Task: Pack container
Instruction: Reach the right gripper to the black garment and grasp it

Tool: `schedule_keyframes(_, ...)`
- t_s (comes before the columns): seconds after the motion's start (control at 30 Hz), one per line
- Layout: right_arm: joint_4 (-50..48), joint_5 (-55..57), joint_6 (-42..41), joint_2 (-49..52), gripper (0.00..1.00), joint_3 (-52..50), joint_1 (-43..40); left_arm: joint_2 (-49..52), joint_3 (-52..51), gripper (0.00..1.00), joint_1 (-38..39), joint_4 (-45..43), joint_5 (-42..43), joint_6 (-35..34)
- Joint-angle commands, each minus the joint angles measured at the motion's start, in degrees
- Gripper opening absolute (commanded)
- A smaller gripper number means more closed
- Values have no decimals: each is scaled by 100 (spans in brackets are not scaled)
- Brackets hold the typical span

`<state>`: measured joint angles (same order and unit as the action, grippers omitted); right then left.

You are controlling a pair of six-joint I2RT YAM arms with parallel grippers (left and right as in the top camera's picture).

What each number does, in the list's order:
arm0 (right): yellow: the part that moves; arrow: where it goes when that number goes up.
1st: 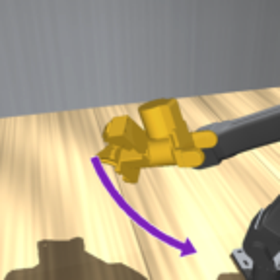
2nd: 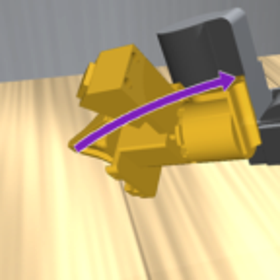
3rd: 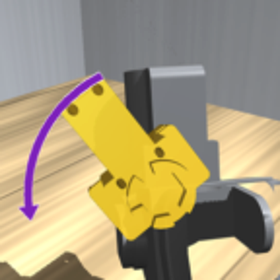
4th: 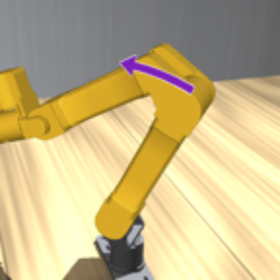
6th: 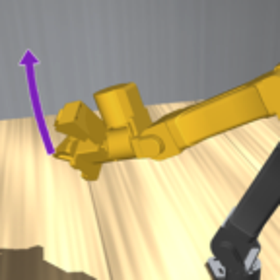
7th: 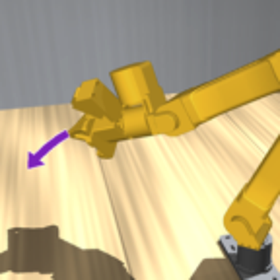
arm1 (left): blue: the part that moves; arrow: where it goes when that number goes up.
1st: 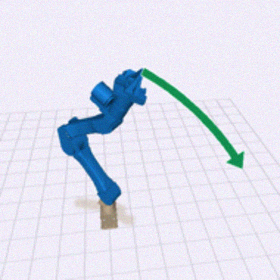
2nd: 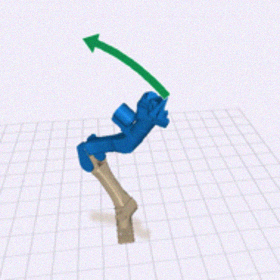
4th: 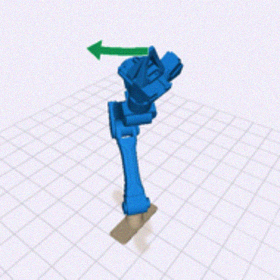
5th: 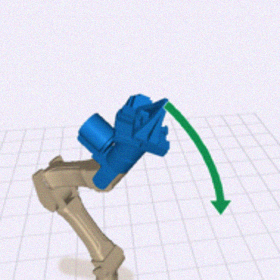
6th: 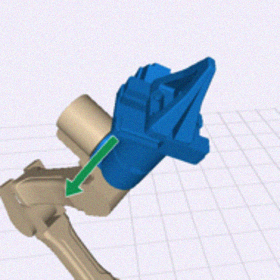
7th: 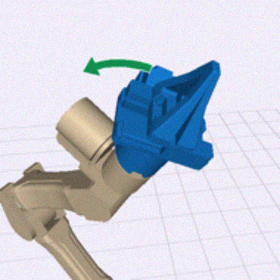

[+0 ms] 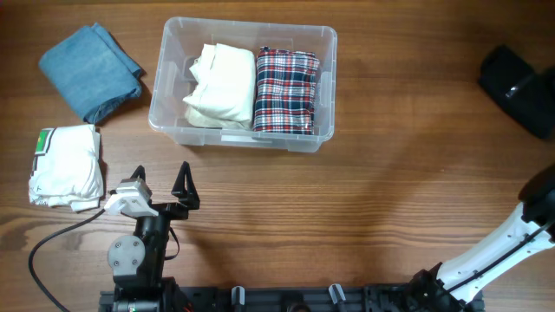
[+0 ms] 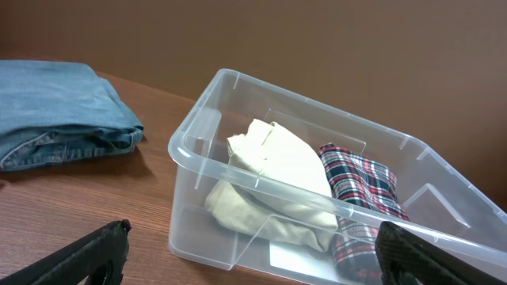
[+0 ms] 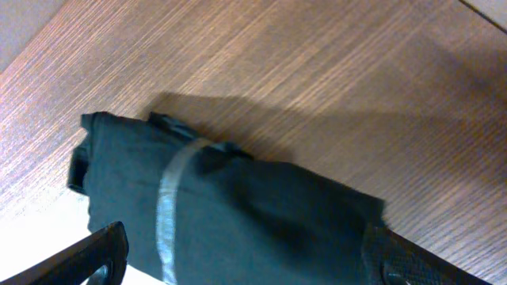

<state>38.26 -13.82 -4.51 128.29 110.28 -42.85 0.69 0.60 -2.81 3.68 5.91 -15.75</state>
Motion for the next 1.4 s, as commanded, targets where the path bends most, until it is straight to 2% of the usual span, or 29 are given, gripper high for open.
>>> schedule_keyframes(0.0,-70,-623,166,227,95,-15,-118,-52,-28,100,-46,24,4,52)
schedule_keyframes(0.23,-306,-1071,905,533,95,-13,-374,-52,-28,100,-48,24,7,52)
schedule_keyframes(0.5,-608,-1075,1025,538,99,4,-817,-52,-28,100,-48,24,7,52)
schedule_keyframes(0.67,-612,-1528,1040,940,97,-15,-616,-52,-28,100,-48,24,7,52)
schedule_keyframes(0.77,-647,-1766,1019,1305,89,-15,-389,-52,-28,100,-46,24,4,52)
schedule_keyframes(0.83,-756,-1779,881,1414,79,-15,-271,-52,-28,100,-48,24,7,52)
schedule_keyframes(0.87,-787,-1779,824,1414,68,-15,-234,-52,-28,100,-46,24,7,52)
schedule_keyframes(0.9,-833,-1788,625,1412,25,-13,-199,-52,-28,100,-48,24,7,52)
schedule_keyframes(0.93,-844,-1829,474,1412,8,-13,-199,-52,-28,100,-46,24,7,52)
schedule_keyframes(0.97,-844,-2070,278,1412,4,-13,-201,-52,-28,100,-46,24,7,52)
schedule_keyframes(1.03,-793,-2691,-192,1381,4,-11,-195,-52,-28,100,-48,24,7,52)
schedule_keyframes(1.1,-560,-2680,-1023,1255,4,-11,-70,-52,-28,100,-46,24,7,52)
schedule_keyframes(1.2,-428,-2706,-1373,750,4,-11,439,-52,-28,100,-46,24,7,52)
schedule_keyframes(1.37,-249,-2216,-1919,-1176,4,-11,1639,-52,-28,100,-46,24,4,52)
